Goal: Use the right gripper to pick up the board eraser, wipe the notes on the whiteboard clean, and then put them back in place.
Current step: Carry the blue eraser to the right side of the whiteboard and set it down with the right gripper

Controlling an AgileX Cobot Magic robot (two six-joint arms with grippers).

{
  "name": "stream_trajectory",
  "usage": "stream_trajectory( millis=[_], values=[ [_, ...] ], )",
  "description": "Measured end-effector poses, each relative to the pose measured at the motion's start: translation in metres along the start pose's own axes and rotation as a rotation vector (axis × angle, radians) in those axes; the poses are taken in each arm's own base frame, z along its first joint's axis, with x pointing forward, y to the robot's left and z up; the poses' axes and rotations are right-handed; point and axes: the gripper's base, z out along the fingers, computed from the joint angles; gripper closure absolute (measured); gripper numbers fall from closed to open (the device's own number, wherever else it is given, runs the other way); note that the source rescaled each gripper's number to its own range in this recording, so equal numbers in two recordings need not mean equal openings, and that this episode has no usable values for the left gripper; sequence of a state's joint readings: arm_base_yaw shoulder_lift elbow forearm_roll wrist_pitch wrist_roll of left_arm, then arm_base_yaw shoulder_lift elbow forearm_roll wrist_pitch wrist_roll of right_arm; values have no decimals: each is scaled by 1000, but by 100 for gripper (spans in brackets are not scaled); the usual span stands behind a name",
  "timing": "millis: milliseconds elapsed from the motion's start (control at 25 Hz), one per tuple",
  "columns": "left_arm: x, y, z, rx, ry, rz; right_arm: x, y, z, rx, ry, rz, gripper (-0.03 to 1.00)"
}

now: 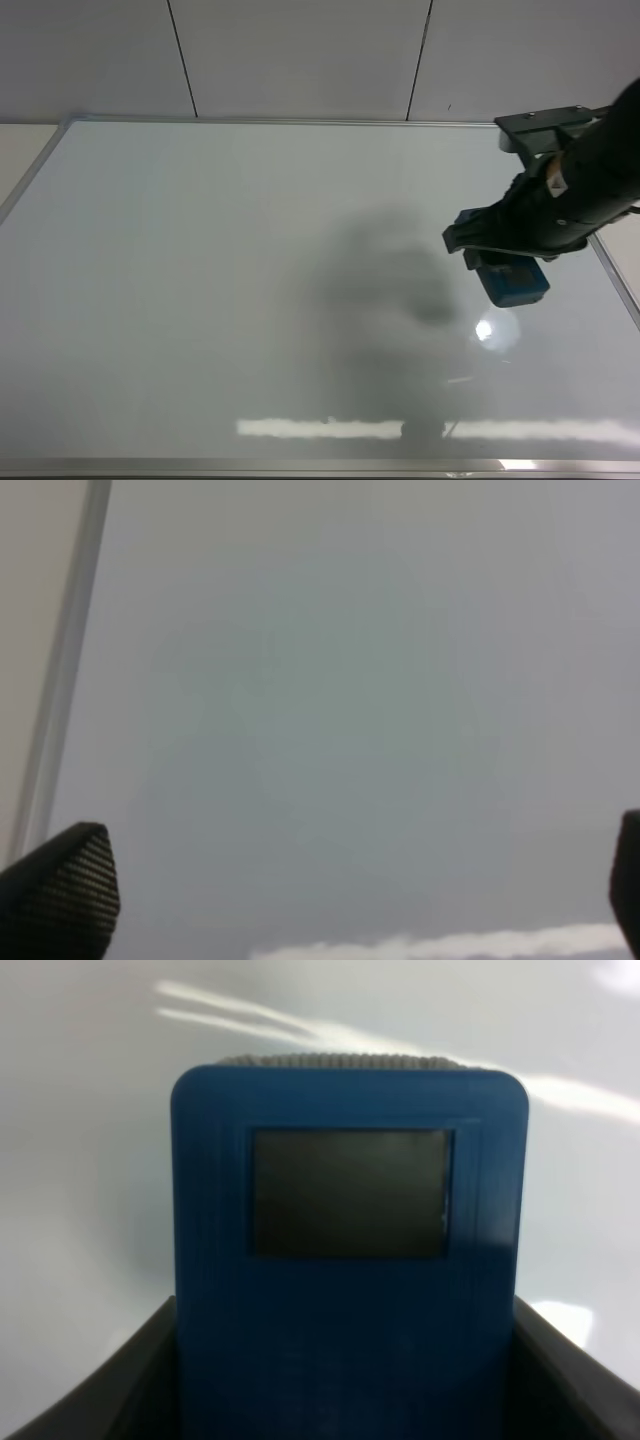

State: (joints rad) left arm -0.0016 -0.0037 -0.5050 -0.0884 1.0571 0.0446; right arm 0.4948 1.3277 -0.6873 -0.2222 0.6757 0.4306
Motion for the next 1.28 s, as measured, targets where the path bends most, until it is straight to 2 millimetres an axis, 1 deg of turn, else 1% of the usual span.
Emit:
stream_trajectory(
  millis=[120,240,320,400,520,640,840,1120,1280],
  values=[
    [0,0,0,0,0,0,21,-27,-14,34,-17,27,93],
    [0,0,0,0,0,0,37,-49,-24,78,8,26,93],
    [0,0,0,0,0,0,42,-60,-28,103,18,59,93],
    [0,0,0,0,0,0,43,-68,-30,118,13,96,93],
    [0,0,0,0,0,0,42,-75,-28,129,16,100,93],
    [0,0,0,0,0,0,41,-79,-20,136,52,93,93],
    [0,0,0,0,0,0,34,-81,-1,127,74,70,93],
    [0,0,0,0,0,0,24,-80,33,101,94,24,93],
    [0,0,0,0,0,0,22,-79,51,88,120,2,93]
  ],
)
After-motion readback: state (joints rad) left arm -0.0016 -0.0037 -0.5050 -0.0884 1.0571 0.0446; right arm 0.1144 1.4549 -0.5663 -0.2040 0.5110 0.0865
